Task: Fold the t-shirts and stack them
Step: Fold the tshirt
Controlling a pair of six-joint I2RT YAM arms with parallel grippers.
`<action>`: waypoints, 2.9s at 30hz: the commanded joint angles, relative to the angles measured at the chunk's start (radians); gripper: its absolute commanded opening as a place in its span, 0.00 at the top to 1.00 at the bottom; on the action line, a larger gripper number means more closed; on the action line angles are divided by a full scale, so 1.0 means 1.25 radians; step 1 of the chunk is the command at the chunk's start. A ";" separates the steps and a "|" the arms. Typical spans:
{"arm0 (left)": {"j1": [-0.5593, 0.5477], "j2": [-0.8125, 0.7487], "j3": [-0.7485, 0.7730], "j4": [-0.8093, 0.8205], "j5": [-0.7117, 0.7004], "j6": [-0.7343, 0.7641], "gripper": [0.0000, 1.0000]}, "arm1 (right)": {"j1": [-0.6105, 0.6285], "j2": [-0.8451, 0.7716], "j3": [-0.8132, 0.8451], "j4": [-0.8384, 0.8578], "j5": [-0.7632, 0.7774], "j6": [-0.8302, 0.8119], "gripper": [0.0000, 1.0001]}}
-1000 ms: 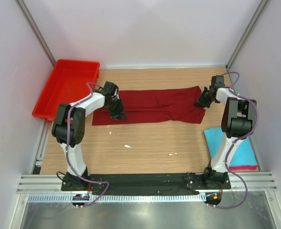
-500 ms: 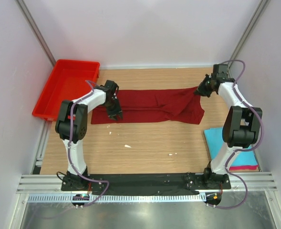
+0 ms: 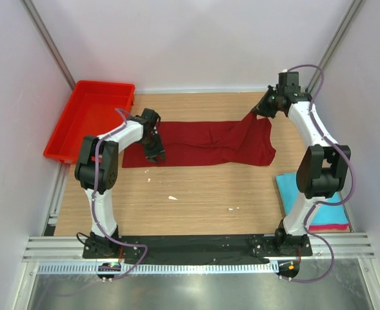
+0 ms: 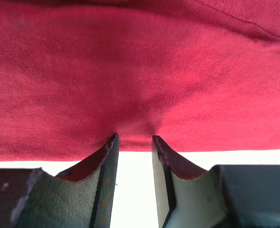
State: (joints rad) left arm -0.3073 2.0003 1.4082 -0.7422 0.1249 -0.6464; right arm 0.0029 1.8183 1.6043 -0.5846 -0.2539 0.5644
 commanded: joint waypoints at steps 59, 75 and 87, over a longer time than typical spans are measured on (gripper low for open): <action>0.007 -0.053 0.009 -0.041 -0.016 0.032 0.64 | -0.018 -0.038 -0.183 -0.184 0.138 -0.254 0.41; 0.020 -0.033 -0.009 -0.037 -0.030 0.046 0.66 | -0.015 0.019 -0.226 -0.120 0.143 -0.307 0.57; 0.035 0.007 -0.017 -0.038 -0.051 0.046 0.66 | -0.015 0.071 -0.208 -0.156 0.199 -0.293 0.69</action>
State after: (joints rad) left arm -0.2760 1.9812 1.3876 -0.7826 0.0917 -0.6006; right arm -0.0208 1.8977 1.3132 -0.7582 -0.0559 0.1944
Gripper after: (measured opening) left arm 0.342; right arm 0.342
